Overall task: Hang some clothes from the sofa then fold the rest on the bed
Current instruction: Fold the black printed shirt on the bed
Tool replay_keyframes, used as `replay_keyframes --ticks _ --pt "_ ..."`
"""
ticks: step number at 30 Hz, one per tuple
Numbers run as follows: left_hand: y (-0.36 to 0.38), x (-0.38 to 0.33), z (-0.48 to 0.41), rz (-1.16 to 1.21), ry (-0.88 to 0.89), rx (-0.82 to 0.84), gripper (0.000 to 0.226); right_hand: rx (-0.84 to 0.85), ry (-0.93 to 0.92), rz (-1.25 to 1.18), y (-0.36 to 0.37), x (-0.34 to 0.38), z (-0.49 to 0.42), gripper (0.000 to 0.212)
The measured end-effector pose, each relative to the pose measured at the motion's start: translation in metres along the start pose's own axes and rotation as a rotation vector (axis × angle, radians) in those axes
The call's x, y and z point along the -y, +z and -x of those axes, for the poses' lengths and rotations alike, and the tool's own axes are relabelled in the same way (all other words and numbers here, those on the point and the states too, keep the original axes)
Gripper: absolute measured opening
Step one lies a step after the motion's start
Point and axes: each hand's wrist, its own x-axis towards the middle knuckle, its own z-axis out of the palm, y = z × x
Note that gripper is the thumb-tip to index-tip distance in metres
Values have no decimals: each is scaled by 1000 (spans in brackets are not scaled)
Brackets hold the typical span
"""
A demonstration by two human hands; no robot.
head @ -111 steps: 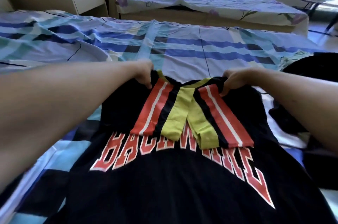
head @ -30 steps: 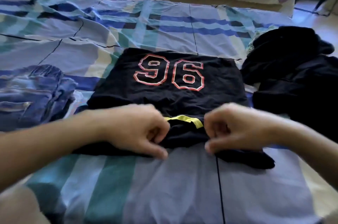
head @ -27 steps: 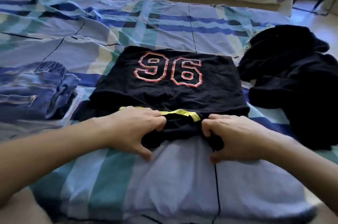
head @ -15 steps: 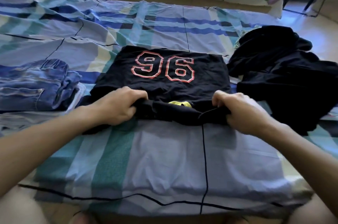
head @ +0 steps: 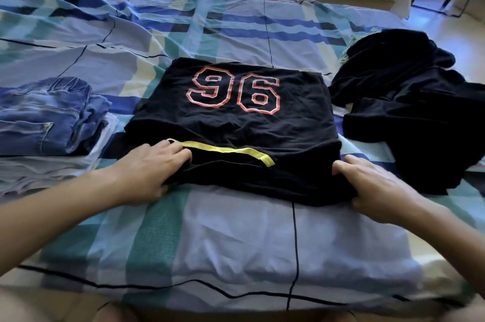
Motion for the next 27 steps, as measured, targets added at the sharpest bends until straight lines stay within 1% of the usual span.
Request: replay_keyframes --ticks 2,3,5,6,7,8,9,10,11,12,13,14,15,16,17,18,19,20,21,22,23,25,27 --pt "1 7 3 -56 -68 39 54 -13 -81 -62 -6 -4 0 40" --pt "0 13 5 -29 -70 62 58 -20 -124 -60 -9 -6 2 36" --pt "-6 29 16 59 3 114 67 -73 -211 19 -16 -13 5 38" --pt "-11 36 21 90 63 81 74 -88 -222 52 -20 -16 9 41" --pt "-14 43 26 89 129 -3 80 -68 -208 80 -22 -20 15 42" --pt "-14 51 31 84 158 -77 82 -6 -179 136 -21 -25 20 41" --pt "-16 56 38 99 143 -25 78 117 -120 220 -18 -28 25 39" --pt "-16 58 44 116 109 107 68 258 -48 290 -17 -28 30 35" --pt "-14 60 49 145 72 301 59 345 8 301 -16 -28 32 30" --pt "-12 60 52 217 83 416 54 351 39 254 -17 -28 30 27" --pt "-15 57 53 328 108 437 46 281 40 184 -20 -26 26 24" --pt "-19 51 53 445 116 397 36 146 20 116 -25 -24 20 22" --pt "-22 45 51 540 135 287 26 -22 0 59 -29 -21 13 22" --pt "-24 40 45 598 149 120 22 -185 -24 -11 -35 -16 5 24" --pt "-25 37 36 599 156 -61 23 -321 -67 -76 -39 -8 -4 25" --pt "-26 36 27 527 135 -213 30 -402 -113 -109 -39 1 -12 29" --pt "-21 38 15 420 91 -313 44 -416 -144 -103 -37 11 -20 39" --pt "-16 41 4 290 29 -336 66 -388 -164 -59 -33 20 -30 56" --pt "-8 45 -6 174 -24 -308 87 -348 -180 13 -27 27 -40 73" --pt "0 48 -15 94 -64 -252 102 -312 -186 89 -21 33 -49 86" --pt "6 50 -24 56 -80 -218 110 -291 -188 148 -16 38 -58 94" --pt "15 52 -40 29 -83 -219 109 -304 -197 217 -6 44 -74 95" --pt "16 51 -53 -1 -85 -278 95 -369 -185 253 -2 50 -88 84"
